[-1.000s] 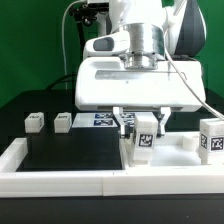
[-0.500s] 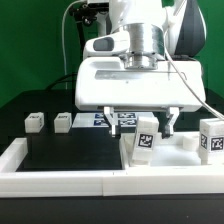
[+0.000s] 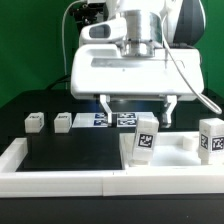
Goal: Assemble square table
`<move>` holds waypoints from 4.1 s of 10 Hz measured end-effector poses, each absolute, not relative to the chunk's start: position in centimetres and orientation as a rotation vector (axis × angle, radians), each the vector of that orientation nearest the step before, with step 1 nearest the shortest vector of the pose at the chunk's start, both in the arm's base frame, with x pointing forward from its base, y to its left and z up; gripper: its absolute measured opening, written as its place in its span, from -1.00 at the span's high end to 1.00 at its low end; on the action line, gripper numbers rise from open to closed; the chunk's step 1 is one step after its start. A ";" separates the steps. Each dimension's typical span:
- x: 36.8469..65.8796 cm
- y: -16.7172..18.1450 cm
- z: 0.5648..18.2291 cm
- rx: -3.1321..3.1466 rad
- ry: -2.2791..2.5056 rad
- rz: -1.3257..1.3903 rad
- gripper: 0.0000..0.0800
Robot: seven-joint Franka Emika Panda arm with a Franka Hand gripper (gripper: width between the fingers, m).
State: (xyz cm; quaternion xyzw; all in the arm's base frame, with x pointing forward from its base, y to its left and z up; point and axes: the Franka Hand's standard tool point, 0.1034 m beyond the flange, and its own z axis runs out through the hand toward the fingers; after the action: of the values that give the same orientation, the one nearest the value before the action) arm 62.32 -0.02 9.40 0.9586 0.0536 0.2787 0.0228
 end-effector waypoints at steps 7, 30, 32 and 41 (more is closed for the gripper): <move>62.2 1.3 8.4 3.143 0.185 0.381 -0.62; 62.3 -0.1 8.2 2.876 -1.422 0.235 0.27; 62.1 -0.1 8.2 2.721 -1.674 0.231 0.27; 61.9 0.8 8.1 3.023 -0.982 0.228 -0.62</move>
Offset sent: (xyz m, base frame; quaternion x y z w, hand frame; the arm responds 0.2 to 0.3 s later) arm 0.0000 0.0000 0.0000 0.0000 -0.1938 0.0000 0.9810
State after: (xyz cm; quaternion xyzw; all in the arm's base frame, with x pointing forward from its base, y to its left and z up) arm 61.93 0.76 8.09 0.9484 -0.3082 0.0715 -0.0226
